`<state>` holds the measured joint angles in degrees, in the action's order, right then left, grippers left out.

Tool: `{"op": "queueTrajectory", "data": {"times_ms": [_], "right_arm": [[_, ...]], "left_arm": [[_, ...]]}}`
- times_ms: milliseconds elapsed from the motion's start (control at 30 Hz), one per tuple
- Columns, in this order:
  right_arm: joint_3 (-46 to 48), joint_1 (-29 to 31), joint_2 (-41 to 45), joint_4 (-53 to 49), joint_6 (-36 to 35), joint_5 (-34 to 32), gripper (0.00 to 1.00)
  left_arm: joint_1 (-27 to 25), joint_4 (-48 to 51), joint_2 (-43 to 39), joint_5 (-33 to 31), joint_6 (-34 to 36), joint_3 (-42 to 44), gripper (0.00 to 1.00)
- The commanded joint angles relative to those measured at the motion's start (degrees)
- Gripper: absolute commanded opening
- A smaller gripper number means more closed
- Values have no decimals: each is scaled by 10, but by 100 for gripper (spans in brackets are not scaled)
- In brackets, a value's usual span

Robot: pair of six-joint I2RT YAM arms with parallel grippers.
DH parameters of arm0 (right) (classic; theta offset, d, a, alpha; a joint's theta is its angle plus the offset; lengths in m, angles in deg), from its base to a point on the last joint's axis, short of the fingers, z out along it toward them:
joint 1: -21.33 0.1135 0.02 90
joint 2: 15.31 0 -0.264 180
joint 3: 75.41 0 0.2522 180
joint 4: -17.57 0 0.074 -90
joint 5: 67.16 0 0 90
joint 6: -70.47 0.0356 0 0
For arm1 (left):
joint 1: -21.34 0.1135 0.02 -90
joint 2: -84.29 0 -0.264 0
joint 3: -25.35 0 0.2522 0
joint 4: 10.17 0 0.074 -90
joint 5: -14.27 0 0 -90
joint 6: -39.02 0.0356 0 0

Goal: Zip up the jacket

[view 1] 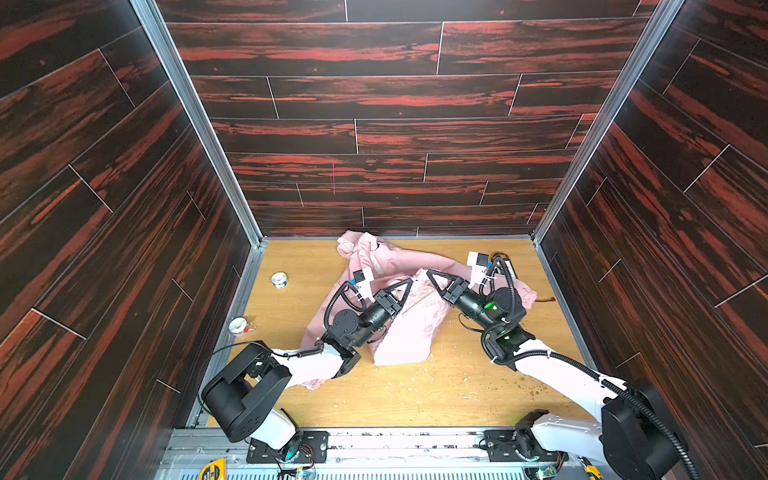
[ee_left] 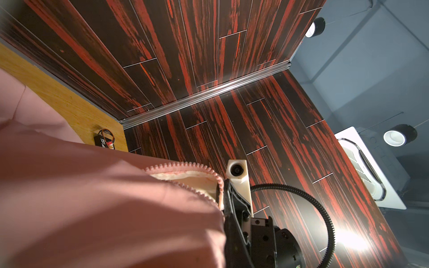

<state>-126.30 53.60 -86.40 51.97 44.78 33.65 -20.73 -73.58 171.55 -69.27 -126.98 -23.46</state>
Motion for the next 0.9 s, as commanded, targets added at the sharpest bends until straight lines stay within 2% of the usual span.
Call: {"op": "queueTrajectory", "data": {"times_ms": [0,400,867], "right_arm": [[-23,8,-10,40,12,-29,0],[-48,49,-15,24,-16,-96,0],[-62,78,-23,18,-30,-135,0]], "left_arm": [[2,-35,-28,-12,-18,-19,0],[2,-35,-33,-17,-22,-25,0],[1,-35,-32,-23,-12,-32,0]]}}
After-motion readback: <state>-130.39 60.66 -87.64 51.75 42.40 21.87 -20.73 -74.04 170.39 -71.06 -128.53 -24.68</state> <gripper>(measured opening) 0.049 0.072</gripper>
